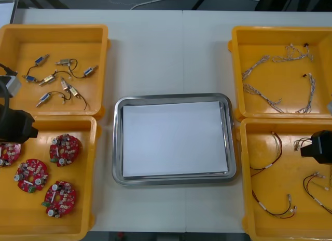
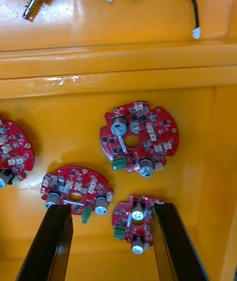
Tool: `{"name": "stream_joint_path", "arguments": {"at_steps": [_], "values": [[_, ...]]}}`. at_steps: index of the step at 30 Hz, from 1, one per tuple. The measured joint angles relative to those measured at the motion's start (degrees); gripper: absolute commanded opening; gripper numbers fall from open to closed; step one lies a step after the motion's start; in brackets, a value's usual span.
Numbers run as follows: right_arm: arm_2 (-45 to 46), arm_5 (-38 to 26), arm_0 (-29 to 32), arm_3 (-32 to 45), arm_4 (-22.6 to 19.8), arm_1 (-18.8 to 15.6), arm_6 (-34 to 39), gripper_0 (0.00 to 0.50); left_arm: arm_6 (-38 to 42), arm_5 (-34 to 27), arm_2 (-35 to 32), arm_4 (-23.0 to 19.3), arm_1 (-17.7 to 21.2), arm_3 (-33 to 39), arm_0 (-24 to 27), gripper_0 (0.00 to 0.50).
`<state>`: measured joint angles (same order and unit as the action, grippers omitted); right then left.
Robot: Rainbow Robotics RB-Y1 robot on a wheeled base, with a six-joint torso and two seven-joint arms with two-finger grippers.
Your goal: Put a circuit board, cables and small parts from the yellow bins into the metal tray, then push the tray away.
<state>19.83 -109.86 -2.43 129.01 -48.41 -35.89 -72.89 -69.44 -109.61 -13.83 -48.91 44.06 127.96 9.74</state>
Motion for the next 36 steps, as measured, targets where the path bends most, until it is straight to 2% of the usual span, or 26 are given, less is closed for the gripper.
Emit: {"name": "stream_joint_path", "arguments": {"at_steps": [4, 9, 11, 14, 17, 20, 23, 26, 31, 36], "values": [[-0.4, 0.0, 1.7, 0.0, -0.8, -2.2, -2.6, 0.500, -1.5, 0.0, -3.5, -3.2, 0.0, 0.1, -1.9, 0.470], [-0.6, 0.0, 3.7, 0.0, -0.8, -3.4, -15.6, 0.500, -11.1, 0.7, -5.1, -3.8, 0.6, 1.4, -6.3, 0.469], [-0.6, 0.0, 4.5, 0.0, -0.6, -3.4, -17.1, 0.500, -14.6, 2.4, -5.3, -3.8, 1.1, 2.5, -8.5, 0.470], [-0.6, 0.0, 5.7, 0.0, 0.0, -3.4, -18.6, 0.500, -16.0, 5.4, -6.3, -3.8, 1.4, 4.1, -12.3, 0.470], [-0.6, 0.4, 7.3, 0.0, 0.8, -3.4, -27.0, 0.500, -16.0, 9.6, -8.3, -3.8, 1.4, 5.3, -16.8, 0.470], [-0.6, 3.2, 9.0, -0.1, 1.4, -3.5, -32.8, 0.500, -16.1, 14.4, -9.9, -3.8, 1.4, 5.6, -21.2, 0.468], [-0.6, 5.7, 10.7, -0.1, 2.2, -3.5, -32.9, 0.500, -17.3, 19.6, -10.3, -3.8, 1.4, 5.6, -25.0, 0.471], [-0.6, 8.5, 12.3, -0.2, 2.8, -3.5, -35.5, 0.500, -22.1, 23.5, -10.3, -3.8, 1.4, 5.6, -28.0, 0.470], [-0.9, 15.2, 15.0, -3.5, 2.8, -3.5, -43.5, 0.500, -31.9, 26.3, -10.3, -2.6, -0.4, 5.7, -30.7, 0.468], [-1.8, 19.1, 15.8, -8.2, 2.7, -3.5, -46.3, 0.500, -34.3, 26.6, -10.3, -1.7, -4.0, 5.6, -31.2, 0.470]]}}
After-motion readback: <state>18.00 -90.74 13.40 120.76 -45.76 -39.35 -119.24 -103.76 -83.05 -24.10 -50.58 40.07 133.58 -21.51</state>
